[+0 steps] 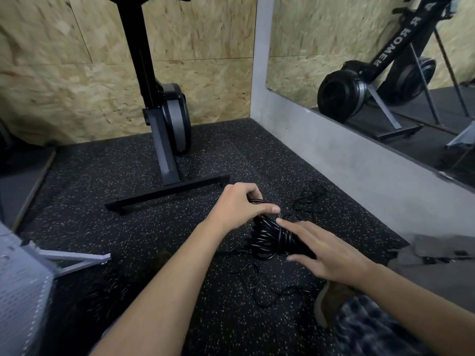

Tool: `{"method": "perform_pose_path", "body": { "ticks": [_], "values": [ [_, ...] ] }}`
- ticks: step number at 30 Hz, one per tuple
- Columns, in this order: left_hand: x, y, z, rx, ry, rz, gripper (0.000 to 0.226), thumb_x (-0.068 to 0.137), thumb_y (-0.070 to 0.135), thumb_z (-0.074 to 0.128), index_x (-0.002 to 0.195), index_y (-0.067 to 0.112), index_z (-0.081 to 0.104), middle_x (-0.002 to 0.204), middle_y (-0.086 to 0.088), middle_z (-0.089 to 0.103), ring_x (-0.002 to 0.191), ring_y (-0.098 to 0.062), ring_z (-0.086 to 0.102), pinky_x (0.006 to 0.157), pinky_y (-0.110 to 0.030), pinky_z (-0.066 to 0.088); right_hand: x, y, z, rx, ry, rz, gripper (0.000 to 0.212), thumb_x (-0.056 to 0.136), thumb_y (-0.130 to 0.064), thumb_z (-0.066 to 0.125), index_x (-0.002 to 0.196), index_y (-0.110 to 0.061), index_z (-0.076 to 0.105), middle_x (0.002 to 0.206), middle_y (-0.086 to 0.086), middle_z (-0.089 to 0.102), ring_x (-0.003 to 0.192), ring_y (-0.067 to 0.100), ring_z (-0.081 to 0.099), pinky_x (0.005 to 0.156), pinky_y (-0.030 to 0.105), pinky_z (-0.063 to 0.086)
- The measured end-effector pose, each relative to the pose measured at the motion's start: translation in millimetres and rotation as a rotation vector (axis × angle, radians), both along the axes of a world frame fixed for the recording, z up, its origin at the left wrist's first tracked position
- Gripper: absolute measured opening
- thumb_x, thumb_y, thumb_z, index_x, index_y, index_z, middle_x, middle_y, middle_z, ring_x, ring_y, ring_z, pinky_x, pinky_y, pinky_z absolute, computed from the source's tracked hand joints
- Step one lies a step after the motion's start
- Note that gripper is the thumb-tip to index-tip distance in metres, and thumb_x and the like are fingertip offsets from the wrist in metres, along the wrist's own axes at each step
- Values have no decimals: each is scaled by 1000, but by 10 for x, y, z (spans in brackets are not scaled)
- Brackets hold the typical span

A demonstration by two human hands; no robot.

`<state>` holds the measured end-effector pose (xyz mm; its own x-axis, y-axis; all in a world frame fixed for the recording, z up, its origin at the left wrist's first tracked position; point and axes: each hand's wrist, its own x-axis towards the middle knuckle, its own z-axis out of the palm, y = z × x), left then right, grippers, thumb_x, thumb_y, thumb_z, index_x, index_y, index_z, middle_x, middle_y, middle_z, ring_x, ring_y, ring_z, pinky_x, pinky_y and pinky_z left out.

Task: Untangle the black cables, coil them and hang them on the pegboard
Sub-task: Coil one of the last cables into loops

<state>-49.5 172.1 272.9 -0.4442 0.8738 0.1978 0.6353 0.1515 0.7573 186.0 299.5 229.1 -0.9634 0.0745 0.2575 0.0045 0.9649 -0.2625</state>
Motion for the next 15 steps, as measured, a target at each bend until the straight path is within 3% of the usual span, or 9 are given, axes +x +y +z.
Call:
{"method": "perform_pose_path", "body": {
  "ticks": [2,5,8,9,10,12,15],
  "values": [
    [-85,-16,18,-35,-57,-68,33,81,56,82,77,25,71,78,-2,70,68,-9,57,69,-36,50,13,3,41,-72,17,-18,79,102,-47,61,164,-39,13,134,-13,48,112,-5,49,97,10,43],
    [-186,-80,75,-55,-220,-221,15,93,37,77,86,24,76,72,-3,67,67,-12,57,72,-37,49,28,9,94,-128,20,-31,79,101,-44,62,164,-42,14,138,-12,49,116,7,55,95,27,54],
    [-276,-171,147,-24,-437,-243,13,97,24,73,103,13,79,75,-2,67,71,-16,60,80,-32,53,50,-8,119,-148,13,-39,78,101,-45,62,163,-46,14,137,-13,49,117,11,57,95,33,55],
    [-308,-190,162,-22,-522,-231,15,98,20,72,109,11,78,77,-3,66,73,-16,62,76,-32,56,59,-18,123,-157,9,-41,77,101,-46,62,162,-47,15,137,-13,50,117,11,58,94,34,56],
    [-334,-196,164,-30,-564,-211,16,99,18,71,113,12,77,77,-2,66,73,-17,63,66,-31,56,65,-32,132,-164,7,-36,76,101,-47,61,162,-47,15,137,-13,49,116,10,58,93,33,56],
    [-343,-189,135,-44,-458,-163,15,99,21,71,112,18,76,76,2,66,70,-15,64,51,-29,49,61,-79,149,-145,17,-2,73,102,-48,59,162,-44,18,138,-15,48,119,6,56,97,27,53],
    [-280,-122,54,7,-401,-153,16,93,24,78,103,13,73,80,5,70,71,-15,64,63,-31,53,15,-177,153,-127,62,32,70,102,-49,58,161,-40,23,141,-20,45,125,-1,51,103,14,45]
  ]
}}
